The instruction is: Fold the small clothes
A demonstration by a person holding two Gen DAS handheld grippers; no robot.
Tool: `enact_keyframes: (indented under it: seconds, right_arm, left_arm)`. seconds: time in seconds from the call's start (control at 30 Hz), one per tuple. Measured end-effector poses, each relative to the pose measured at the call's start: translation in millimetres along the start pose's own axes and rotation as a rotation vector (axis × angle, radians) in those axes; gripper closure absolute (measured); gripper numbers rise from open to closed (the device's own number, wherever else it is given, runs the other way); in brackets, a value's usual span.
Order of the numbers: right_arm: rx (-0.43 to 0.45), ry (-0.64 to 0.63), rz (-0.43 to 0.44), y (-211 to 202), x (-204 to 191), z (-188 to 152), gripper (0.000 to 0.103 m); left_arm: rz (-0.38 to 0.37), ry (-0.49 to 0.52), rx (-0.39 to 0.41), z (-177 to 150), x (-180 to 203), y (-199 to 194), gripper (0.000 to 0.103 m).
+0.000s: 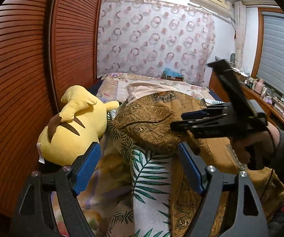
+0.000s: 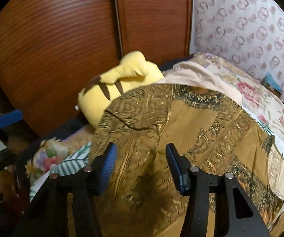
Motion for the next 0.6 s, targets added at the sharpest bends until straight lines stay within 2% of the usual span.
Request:
enact_keyframes:
  seconds: [0.07, 0.1, 0.13, 0.17, 0.33, 0.5, 0.6]
  right_arm:
    - [-0.021, 0.007, -0.010, 12.7, -0.6, 3.0, 0.072]
    - [-0.029, 0.012, -0.001, 19.1, -3.0, 5.1, 0.077]
    - [-0.030, 0.017, 0.010, 19.7, -2.1, 6.3, 0.088]
    - [-0.021, 0.019, 0.018, 18.9, -1.1, 7.2, 0.093]
    - [0.044, 0.046, 0.046, -1.4, 6.6, 4.4, 0.098]
    - [0.143, 0.109, -0.001, -35.8, 24.7, -12.8, 0.099]
    - [0.142, 0.112, -0.075, -47.7, 39.4, -39.5, 0.099]
  left_arm:
    - [-0.004, -0.003, -0.003, -1.6, -0.2, 0.7, 0.022]
    - [-0.005, -0.004, -0.003, -1.9, -0.1, 1.0, 0.022]
    - [-0.007, -0.004, -0.004, -2.3, 0.2, 1.2, 0.022]
    - [-0.010, -0.004, -0.006, -2.7, 1.0, 2.1, 0.022]
    - [-0.022, -0.003, -0.011, -3.6, 5.3, 6.4, 0.022]
    - [-0.044, 0.018, -0.019, -3.7, 20.4, 10.2, 0.022]
    - [-0.058, 0.037, -0.023, -2.5, 32.1, 13.6, 0.022]
Point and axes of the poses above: each gripper's, at about its wrist camera, not at the fingertips, and y roughly the way its jaws point, x to its right, z to its top, the point moved 9 cm from there along y, roughly the way its jaws point, and after that the axes turned 10 degrees about -z, right-handed, at the moved point
